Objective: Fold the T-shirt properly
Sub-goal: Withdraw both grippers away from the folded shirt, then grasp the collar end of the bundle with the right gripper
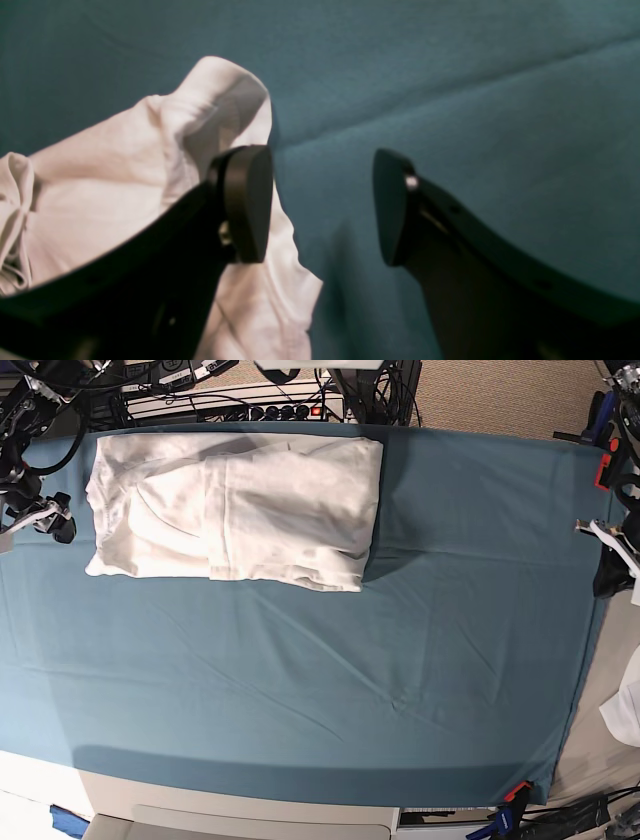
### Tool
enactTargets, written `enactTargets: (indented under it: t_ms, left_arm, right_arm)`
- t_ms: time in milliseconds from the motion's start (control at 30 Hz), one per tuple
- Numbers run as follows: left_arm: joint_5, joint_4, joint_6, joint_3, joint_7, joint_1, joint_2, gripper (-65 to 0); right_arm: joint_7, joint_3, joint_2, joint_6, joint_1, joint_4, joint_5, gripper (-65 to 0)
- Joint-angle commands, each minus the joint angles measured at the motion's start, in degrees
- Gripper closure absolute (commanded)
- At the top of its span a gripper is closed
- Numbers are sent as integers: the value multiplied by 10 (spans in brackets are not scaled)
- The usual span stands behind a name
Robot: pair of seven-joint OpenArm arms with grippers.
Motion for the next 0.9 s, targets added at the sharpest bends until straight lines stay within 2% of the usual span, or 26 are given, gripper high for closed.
enactTargets:
  t_ms: [0,133,200,300,433,600,800,867]
  left_arm:
    - [-6,9,7,-5,-13,-4,-11,0]
    - [-6,9,7,-5,-15,-4,-13,0]
    - [-6,9,7,-5,-15,-4,-13,0]
    - [-6,9,7,-5,-16,-4,-13,0]
    - [-6,9,7,-5,-16,-3,-13,0]
    - [-5,9,7,-5,-15,-2,-13,0]
    - [-4,9,7,-5,-16,-3,-13,0]
    - [-4,9,6,-5,-20,-3,-13,0]
  right_arm:
    - [6,3,12,1,3,8,12,-321]
    - [-49,2,11,2,3,7,56,-322]
    - [-46,1,11,1,4,-1,60,-323]
    - [-47,-12,12,1,4,-30,89,-364]
    - [-48,-56,12,2,5,-92,124,-366]
    - [-52,-116,12,2,6,-115,132,-366]
    - [-112,-133,13,2,5,-115,186,-366]
    - [-112,-133,17,4,5,-115,191,-366]
